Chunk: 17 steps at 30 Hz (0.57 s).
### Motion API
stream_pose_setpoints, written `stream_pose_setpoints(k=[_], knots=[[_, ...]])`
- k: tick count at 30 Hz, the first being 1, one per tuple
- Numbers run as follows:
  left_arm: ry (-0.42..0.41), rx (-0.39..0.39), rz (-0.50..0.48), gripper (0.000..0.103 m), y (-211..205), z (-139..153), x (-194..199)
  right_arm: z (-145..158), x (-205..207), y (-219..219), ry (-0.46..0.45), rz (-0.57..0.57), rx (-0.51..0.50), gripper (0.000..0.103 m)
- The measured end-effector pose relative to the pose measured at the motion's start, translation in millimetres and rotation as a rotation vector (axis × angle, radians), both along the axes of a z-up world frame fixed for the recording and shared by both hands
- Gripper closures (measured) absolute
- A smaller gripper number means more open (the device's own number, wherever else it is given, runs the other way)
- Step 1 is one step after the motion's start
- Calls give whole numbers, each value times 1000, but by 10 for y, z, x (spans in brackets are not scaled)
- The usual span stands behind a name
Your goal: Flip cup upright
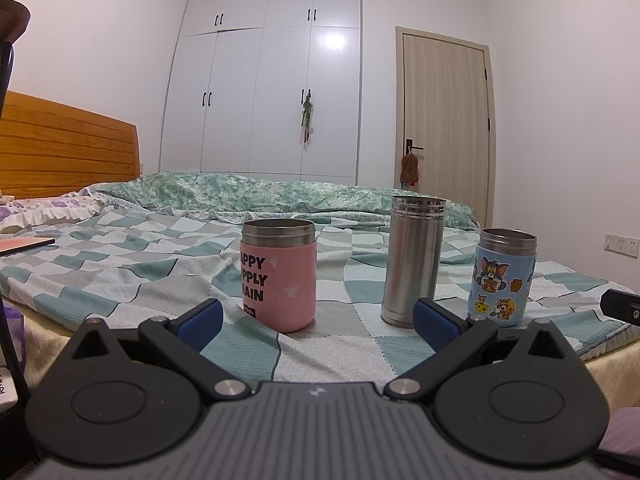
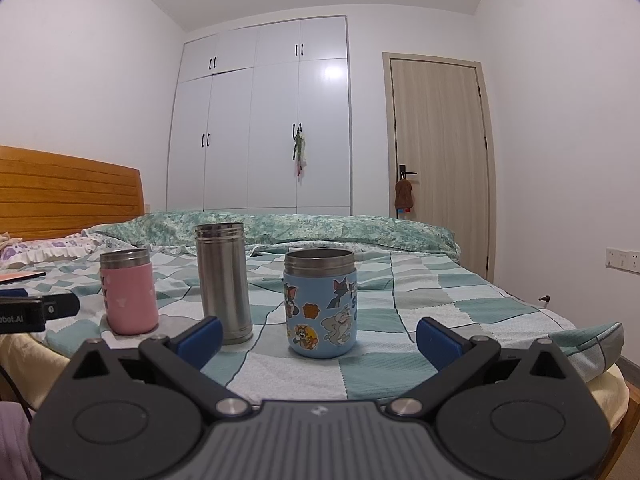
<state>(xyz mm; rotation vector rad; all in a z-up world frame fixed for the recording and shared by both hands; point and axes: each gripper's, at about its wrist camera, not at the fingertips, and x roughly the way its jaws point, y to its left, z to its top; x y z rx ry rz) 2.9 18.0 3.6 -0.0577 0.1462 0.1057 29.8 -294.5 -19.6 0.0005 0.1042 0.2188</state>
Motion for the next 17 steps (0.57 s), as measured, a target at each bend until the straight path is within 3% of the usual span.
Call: stream_pose_setpoints(k=[17], knots=[[-3, 12, 0, 0, -12, 3, 0, -3, 1, 1, 1, 0, -1, 0]])
